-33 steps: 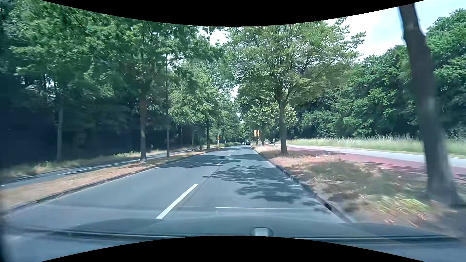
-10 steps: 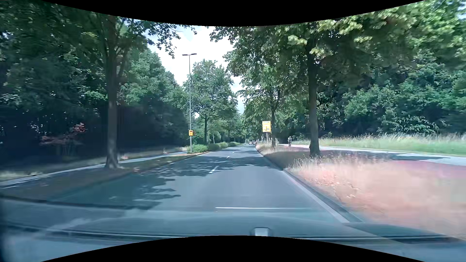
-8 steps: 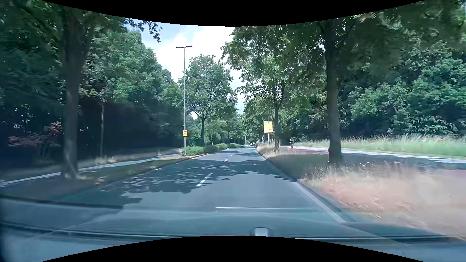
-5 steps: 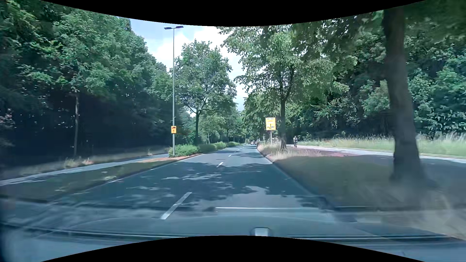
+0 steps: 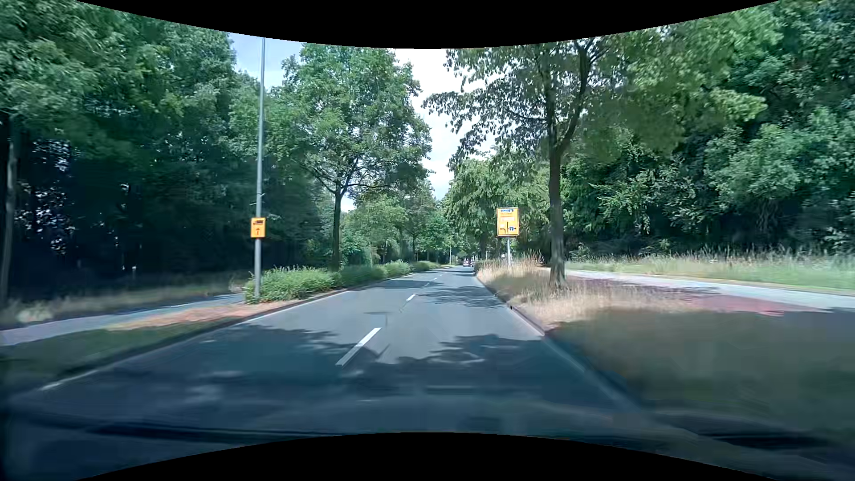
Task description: Follow the waypoints while adhering to traffic rules and regulations
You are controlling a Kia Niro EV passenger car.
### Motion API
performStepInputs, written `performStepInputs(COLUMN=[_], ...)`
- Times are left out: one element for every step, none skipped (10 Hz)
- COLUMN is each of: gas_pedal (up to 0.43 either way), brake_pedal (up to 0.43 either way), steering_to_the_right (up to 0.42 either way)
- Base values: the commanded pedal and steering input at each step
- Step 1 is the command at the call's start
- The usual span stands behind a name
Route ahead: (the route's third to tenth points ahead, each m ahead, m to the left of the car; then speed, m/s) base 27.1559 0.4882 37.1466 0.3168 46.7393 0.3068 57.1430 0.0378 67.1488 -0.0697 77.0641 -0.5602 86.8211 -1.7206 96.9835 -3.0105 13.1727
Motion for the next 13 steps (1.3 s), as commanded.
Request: performStepInputs(gas_pedal=[0.15,0.15,0.15,0.15,0.15,0.15,0.15,0.15,0.15,0.15,0.15,0.15,0.15], brake_pedal=[0.018,0.018,0.018,0.018,0.018,0.018,0.018,0.018,0.018,0.018,0.018,0.018,0.018], steering_to_the_right=[-0.002,-0.001,-0.002,-0.002,-0.002,-0.002,-0.002,-0.001,-0.001,-0.002,-0.002,-0.002,-0.002])
